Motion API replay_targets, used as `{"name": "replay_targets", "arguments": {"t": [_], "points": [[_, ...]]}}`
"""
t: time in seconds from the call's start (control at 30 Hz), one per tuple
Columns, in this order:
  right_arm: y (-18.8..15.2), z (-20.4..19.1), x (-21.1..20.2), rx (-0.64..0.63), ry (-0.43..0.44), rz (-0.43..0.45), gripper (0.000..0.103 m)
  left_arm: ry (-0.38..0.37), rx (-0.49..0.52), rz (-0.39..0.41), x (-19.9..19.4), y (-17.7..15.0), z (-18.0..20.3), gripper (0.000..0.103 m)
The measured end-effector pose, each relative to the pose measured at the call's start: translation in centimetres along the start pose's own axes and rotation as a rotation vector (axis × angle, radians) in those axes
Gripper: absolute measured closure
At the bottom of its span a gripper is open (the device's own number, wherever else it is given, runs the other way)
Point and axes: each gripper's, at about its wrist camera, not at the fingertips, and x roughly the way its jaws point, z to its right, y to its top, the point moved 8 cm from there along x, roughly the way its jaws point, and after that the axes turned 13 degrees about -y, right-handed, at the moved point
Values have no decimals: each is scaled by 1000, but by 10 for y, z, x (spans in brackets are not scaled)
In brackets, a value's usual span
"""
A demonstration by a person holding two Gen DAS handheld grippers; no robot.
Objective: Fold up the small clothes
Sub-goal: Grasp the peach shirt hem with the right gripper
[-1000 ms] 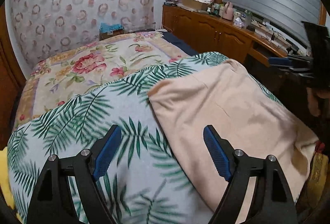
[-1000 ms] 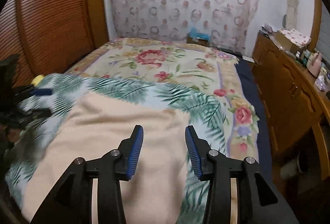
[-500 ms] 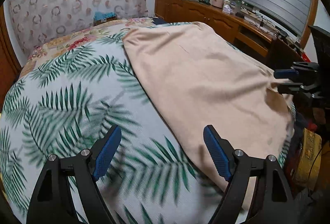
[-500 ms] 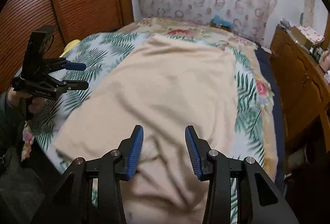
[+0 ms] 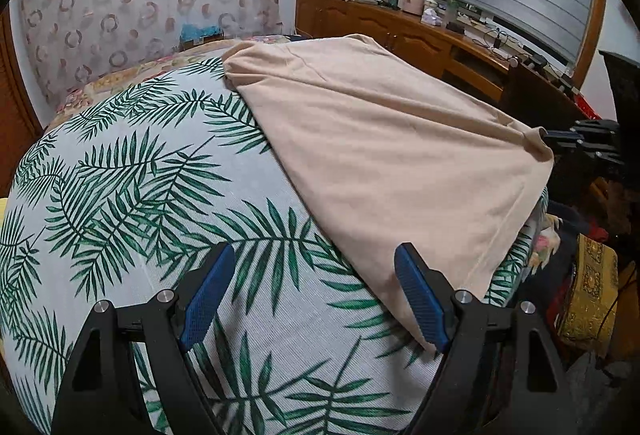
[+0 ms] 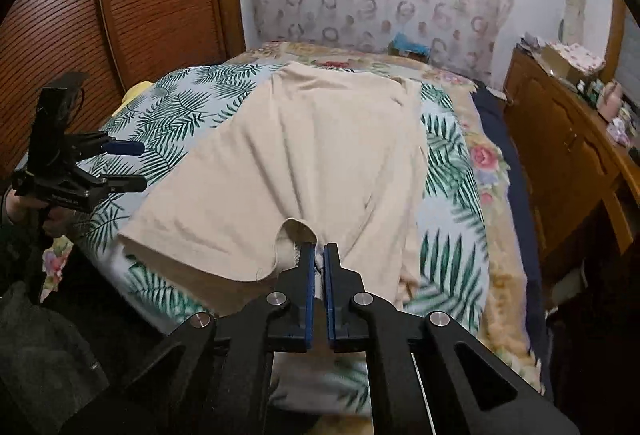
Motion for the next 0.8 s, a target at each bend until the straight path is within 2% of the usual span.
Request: {"name": "replay_targets", "arguments": {"t": [0.3, 0.43, 0.6, 0.8], "points": [[-13, 7, 0, 57, -27, 20, 96, -4, 7, -24, 6, -10, 10, 20], [-22, 20, 0, 39, -107, -5, 97, -2, 5, -33, 9, -14, 13, 20], [-33, 32, -8, 70, -148, -17, 99, -1, 0, -34, 9, -15, 15, 20], [-30, 30, -11, 101, -142, -3, 99, -4, -2, -34, 9, -15, 15, 20]]}}
